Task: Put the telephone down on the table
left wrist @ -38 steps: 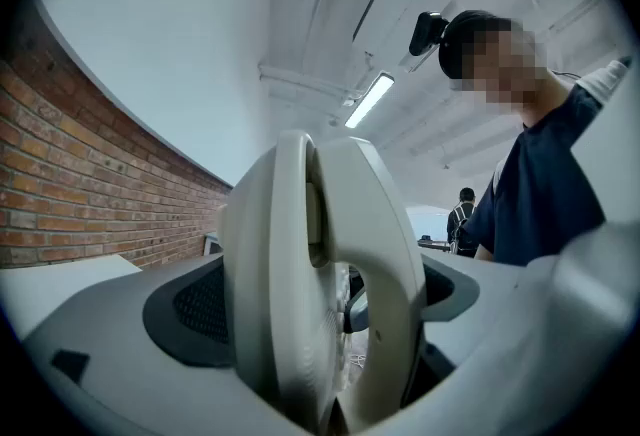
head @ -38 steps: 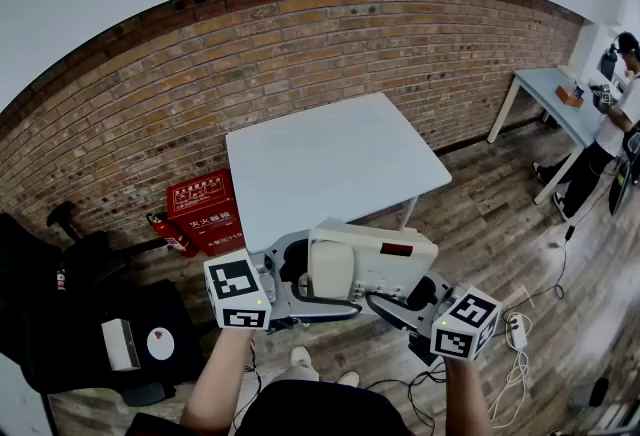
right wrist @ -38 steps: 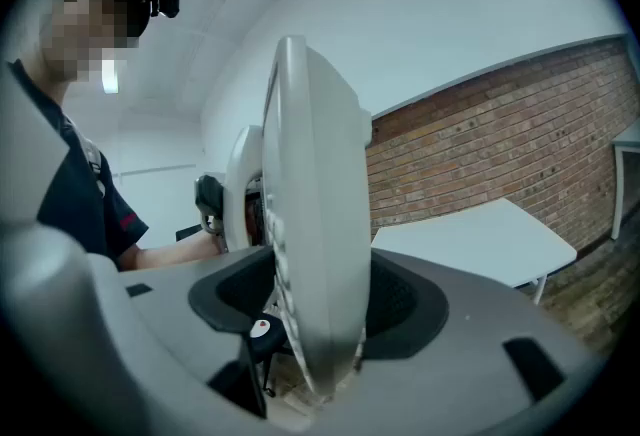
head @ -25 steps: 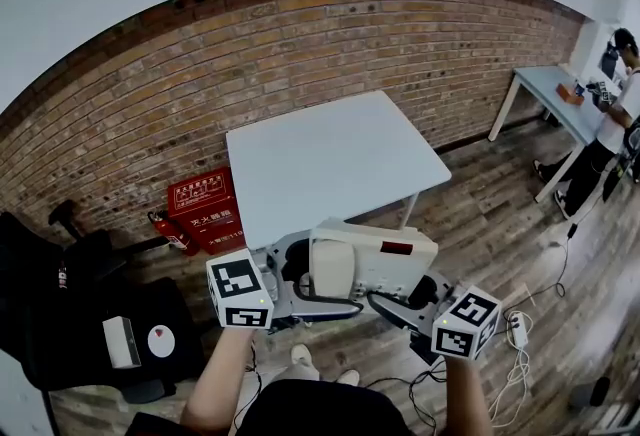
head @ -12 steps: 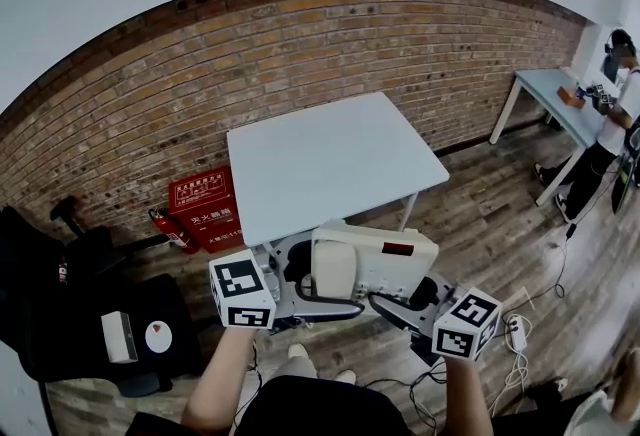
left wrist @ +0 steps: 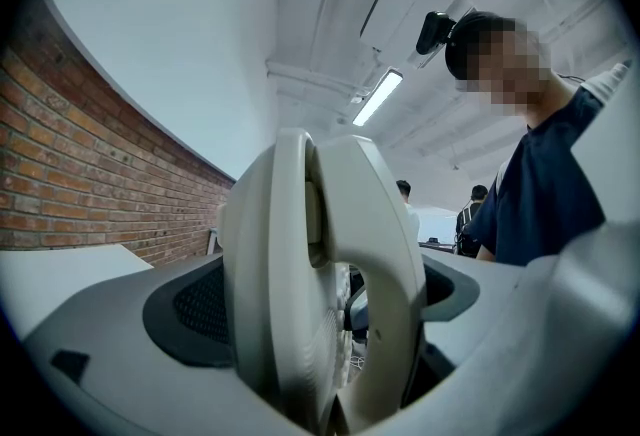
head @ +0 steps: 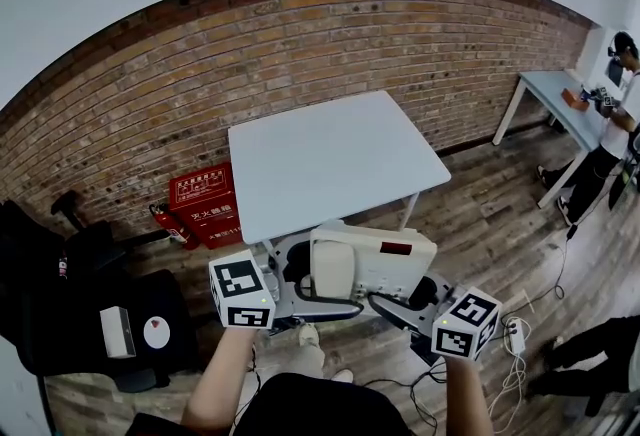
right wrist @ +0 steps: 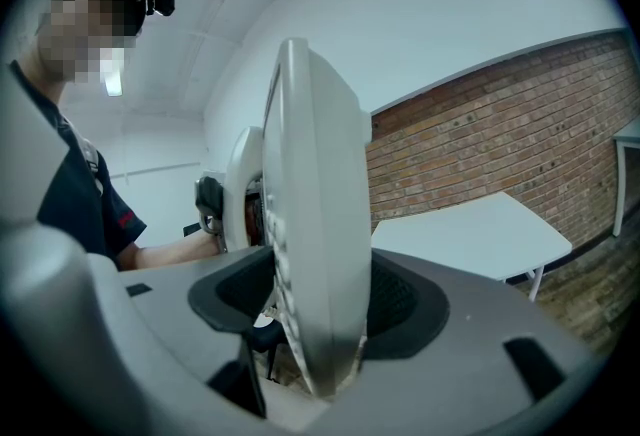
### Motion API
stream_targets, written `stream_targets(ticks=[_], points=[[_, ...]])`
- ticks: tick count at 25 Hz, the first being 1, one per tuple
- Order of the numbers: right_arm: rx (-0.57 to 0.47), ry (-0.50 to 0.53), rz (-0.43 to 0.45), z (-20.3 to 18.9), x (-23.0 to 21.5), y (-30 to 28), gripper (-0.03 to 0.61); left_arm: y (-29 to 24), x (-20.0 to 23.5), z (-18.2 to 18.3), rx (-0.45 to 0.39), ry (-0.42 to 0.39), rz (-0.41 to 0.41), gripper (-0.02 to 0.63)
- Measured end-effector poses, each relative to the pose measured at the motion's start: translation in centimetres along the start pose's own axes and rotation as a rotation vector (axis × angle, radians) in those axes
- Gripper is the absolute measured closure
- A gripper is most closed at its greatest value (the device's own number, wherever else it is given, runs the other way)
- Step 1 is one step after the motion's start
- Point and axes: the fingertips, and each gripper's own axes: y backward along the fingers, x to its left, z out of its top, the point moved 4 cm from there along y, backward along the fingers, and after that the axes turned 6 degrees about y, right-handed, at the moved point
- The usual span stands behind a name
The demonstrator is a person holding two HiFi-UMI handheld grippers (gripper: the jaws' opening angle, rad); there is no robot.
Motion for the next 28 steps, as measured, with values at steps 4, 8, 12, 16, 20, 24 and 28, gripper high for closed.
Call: stream_targets(ticks=[4, 8, 12, 16, 20, 24, 28], points=[[-0.001, 0.007, 0.000, 0.3, -0.5, -0.4, 0.310, 0.0, 0.6, 0.3, -0.002, -0.003, 0.002, 0.106], [-0.001, 0.004, -0.001, 0.7, -1.3, -0.8, 0.308, -0.2, 1.5, 0.6, -0.005, -0.002, -0.002, 0.106], [0.002, 0.001, -0.009, 0.9, -2.5, -1.5, 0.310, -0.4, 3.0, 0.9, -0.004, 0.005, -0.008, 0.106], [0.003, -0.008, -0.016, 1.0, -4.0, -2.1, 0.310, -0.9, 4.6, 1.1, -0.004, 0.011, -0.017, 0.104], [0.011, -0.007, -0.024, 1.6, -5.7, -3.1, 0.310, -1.2, 6.8, 1.6, -0.002, 0.023, -0.023, 0.104], [0.018, -0.020, -0.030, 1.9, -7.7, -4.2, 0.310, -1.7, 9.2, 1.9, -0.003, 0.041, -0.029, 0.104], [0.026, -0.030, -0.035, 2.3, -9.8, -5.5, 0.310, -2.0, 11.8, 2.3, 0.004, 0.052, -0.033, 0.104]])
